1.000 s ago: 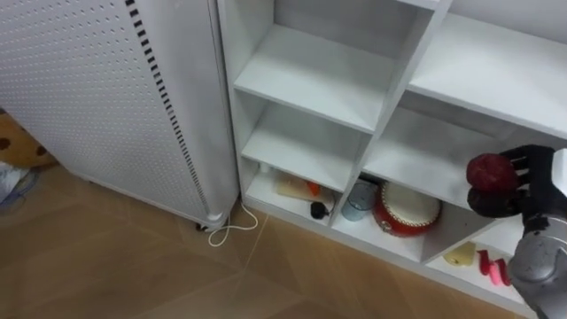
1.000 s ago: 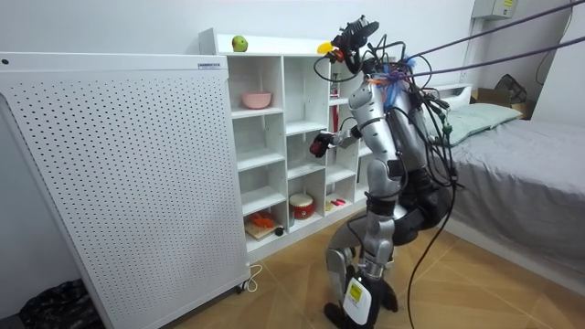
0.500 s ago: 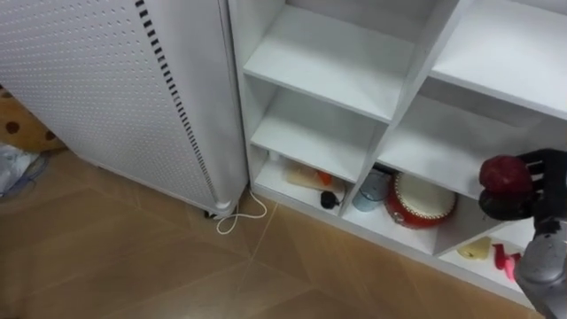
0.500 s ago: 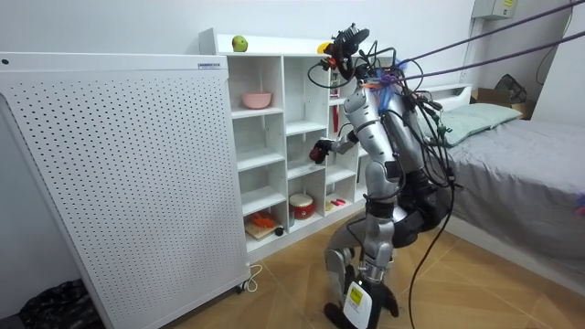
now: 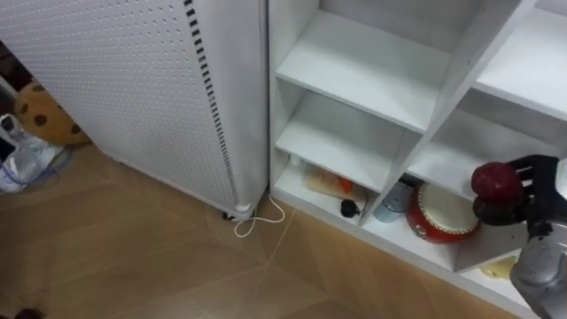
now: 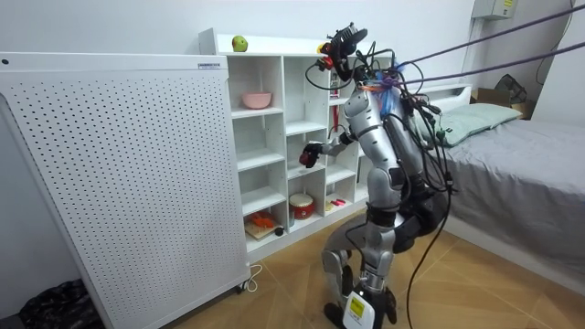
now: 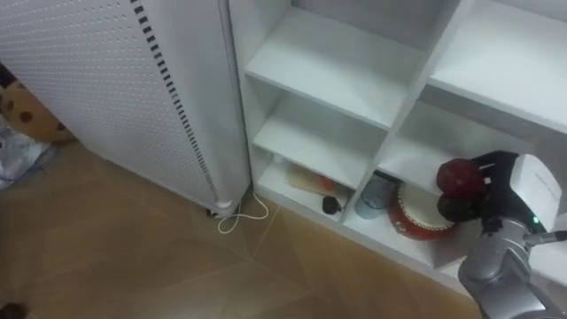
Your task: Arrange fruit in the closet
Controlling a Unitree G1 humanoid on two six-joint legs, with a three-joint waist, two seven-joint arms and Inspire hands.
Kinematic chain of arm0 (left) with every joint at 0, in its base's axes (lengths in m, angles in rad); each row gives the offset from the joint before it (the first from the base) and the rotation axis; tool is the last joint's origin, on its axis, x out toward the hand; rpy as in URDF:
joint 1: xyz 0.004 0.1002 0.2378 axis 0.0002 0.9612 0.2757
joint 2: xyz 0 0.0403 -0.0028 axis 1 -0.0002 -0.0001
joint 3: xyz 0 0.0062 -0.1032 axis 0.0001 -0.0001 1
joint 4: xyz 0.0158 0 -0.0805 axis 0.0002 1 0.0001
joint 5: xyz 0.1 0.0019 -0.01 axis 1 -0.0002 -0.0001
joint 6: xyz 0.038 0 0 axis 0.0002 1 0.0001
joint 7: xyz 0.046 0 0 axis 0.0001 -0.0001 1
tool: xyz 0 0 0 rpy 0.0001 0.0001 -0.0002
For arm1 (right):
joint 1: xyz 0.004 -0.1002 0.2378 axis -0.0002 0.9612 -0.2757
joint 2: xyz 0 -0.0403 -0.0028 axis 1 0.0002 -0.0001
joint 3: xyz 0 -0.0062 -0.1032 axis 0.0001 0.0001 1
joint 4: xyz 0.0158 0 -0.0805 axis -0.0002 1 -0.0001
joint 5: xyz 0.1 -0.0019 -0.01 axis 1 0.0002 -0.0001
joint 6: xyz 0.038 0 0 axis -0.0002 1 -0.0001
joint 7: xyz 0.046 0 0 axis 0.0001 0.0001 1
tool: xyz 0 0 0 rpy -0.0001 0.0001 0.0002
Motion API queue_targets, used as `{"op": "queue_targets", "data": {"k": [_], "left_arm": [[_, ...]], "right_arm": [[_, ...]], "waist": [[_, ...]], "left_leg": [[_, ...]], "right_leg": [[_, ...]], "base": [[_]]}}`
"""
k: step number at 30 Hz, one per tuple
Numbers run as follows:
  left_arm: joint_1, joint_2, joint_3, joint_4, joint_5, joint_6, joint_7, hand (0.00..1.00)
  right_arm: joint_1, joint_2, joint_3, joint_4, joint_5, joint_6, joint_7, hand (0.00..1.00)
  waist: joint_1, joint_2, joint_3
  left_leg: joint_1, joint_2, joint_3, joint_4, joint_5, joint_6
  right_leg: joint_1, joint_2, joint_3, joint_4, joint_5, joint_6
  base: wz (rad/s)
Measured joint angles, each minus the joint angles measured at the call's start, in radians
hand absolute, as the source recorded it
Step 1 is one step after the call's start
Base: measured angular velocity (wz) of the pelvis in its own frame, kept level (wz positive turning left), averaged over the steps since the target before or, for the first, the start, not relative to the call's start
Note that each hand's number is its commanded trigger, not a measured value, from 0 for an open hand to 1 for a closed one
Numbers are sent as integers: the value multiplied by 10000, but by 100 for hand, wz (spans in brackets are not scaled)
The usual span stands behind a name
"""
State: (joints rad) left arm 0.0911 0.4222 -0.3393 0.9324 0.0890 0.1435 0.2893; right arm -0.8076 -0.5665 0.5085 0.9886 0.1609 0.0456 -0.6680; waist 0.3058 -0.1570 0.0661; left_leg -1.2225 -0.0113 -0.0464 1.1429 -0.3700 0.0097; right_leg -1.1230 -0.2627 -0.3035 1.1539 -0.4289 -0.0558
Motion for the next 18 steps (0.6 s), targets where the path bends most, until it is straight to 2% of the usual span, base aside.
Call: {"op": "queue_targets", "data": {"k": [8, 13, 15, 18], "left_arm": [[-52, 3, -11, -98, -23, 87, -174, 0], [-237, 134, -224, -88, -419, 93, -183, 0], [-341, 162, -188, -90, -403, 91, -178, 0], [-383, 253, -202, -90, -408, 21, -161, 0]], "right_arm": [[-23, 18, 900, -192, -85, 41, 221, 100], [-24, 31, 1359, -181, 526, 220, 611, 100], [-24, 31, 1338, -174, 983, 211, 767, 100], [-44, 33, 1258, -174, 1968, 191, 814, 100]], "waist": [[252, -20, 12], [246, -221, 131], [242, -310, 182], [243, -345, 194]], "left_leg": [[198, 26, 46, 31, -77, 134], [443, 7, 30, -19, -122, 117], [587, 61, -6, -89, -122, 129], [721, 196, -152, -145, -139, 153]], "right_leg": [[200, 2, 75, -61, 45, 116], [491, -91, 3, -108, -15, 141], [714, -8, -93, -290, 4, 162], [1054, 154, -339, -650, 103, 166]], "base": [[-3], [5], [0], [-7]]}}
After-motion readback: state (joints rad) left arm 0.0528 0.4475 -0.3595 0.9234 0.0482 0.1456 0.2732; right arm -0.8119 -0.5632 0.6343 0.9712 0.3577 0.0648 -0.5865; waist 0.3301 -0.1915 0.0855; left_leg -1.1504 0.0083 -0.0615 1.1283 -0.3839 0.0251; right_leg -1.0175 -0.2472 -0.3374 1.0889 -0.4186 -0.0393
